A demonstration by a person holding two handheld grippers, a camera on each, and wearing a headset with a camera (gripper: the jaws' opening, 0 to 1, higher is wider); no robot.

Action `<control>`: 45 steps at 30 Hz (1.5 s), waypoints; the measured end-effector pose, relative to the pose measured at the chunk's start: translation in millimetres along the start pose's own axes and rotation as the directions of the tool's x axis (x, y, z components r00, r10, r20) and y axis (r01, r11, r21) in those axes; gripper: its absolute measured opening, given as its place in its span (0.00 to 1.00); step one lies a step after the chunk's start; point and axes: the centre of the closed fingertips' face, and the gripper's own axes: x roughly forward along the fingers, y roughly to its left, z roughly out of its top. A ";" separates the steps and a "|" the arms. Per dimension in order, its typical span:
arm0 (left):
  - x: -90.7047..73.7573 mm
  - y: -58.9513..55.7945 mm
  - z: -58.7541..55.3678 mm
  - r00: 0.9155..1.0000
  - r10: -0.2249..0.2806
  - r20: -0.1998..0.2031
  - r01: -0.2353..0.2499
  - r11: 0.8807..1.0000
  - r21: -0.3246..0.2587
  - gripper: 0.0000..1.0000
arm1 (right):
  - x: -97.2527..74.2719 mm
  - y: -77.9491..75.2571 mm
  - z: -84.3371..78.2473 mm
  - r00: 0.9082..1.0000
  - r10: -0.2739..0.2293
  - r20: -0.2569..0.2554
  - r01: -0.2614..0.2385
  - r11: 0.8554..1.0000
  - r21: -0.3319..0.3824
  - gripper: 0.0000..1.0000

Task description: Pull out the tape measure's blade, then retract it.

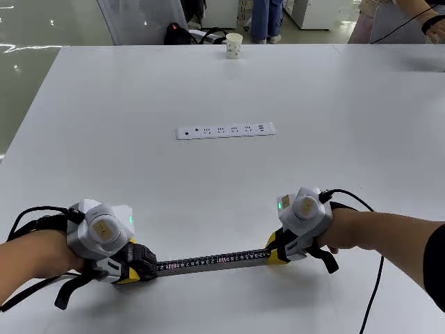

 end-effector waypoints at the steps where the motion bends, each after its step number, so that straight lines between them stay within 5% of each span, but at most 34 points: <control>1: -0.1 -0.2 -0.1 1.000 0.000 0.000 0.000 1.000 0.000 0.31 | -0.3 0.1 -0.1 1.000 0.000 0.000 0.000 1.000 0.001 0.10; 26: 0.3 -0.9 0.6 1.000 0.003 0.012 -0.003 1.000 -0.001 0.31 | -1.0 -0.5 -2.2 1.000 -0.005 0.005 0.005 1.000 0.014 0.10; 45: -1.2 -2.1 2.5 0.999 0.004 0.033 -0.005 1.000 0.020 0.32 | 1.7 -0.2 0.0 0.995 -0.013 -0.099 0.007 0.998 -0.062 0.12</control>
